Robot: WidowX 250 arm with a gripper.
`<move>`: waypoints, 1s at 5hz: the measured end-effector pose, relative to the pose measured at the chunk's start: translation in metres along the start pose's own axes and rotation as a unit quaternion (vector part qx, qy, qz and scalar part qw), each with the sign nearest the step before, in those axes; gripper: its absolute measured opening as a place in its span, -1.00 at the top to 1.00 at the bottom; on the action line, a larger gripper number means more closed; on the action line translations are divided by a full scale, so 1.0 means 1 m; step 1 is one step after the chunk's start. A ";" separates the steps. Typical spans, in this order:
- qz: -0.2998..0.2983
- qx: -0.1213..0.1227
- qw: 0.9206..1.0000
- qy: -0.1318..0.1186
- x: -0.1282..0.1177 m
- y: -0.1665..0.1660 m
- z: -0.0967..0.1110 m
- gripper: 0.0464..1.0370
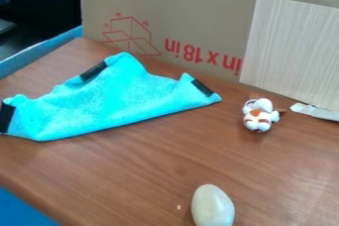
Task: Unfold the cloth from top left to bottom right
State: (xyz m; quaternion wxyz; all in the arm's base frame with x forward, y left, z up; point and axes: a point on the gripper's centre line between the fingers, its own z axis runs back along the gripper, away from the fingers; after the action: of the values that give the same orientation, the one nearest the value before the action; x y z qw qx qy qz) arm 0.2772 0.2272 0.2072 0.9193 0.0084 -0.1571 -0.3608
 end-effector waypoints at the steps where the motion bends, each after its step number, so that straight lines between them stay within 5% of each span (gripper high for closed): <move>1: 0.004 -0.016 1.000 0.000 -0.003 0.000 -0.011 -0.93; 3: -0.006 0.005 1.000 -0.028 -0.002 0.009 -0.042 -0.93; 5: -0.003 0.038 0.999 -0.003 0.014 0.023 -0.092 -0.93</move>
State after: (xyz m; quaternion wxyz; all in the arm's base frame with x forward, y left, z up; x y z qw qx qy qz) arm 0.3288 0.2263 0.1270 0.9169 0.0422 -0.1737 -0.3569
